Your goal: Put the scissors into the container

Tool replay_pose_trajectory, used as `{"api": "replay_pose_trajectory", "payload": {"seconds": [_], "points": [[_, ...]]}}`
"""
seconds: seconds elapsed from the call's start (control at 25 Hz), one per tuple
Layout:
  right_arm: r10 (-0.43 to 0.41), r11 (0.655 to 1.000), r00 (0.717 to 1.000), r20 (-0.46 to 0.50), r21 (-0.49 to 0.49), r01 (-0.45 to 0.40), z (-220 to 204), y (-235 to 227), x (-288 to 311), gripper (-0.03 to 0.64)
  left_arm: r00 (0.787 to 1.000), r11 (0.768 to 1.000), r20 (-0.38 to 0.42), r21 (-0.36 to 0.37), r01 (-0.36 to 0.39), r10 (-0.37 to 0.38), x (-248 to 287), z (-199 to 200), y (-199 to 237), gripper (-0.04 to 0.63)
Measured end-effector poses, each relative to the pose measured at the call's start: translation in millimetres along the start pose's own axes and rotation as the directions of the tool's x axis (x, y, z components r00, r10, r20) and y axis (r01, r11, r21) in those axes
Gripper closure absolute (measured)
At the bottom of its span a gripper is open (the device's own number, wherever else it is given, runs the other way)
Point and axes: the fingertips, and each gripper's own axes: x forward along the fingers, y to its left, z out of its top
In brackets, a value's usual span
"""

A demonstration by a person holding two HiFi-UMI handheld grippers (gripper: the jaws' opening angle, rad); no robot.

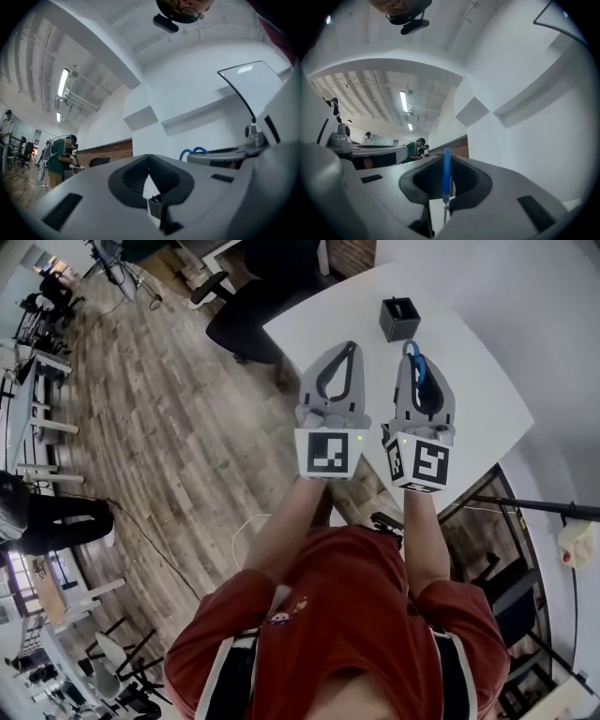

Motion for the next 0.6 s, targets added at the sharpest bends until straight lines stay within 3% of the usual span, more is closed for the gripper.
{"api": "replay_pose_trajectory", "payload": {"seconds": [0.6], "points": [[-0.127,0.991,0.991,-0.044,-0.05,0.125,-31,2,112,0.558,0.994,0.992,-0.003,-0.051,0.112,-0.112,95,-39,76,0.583]]}}
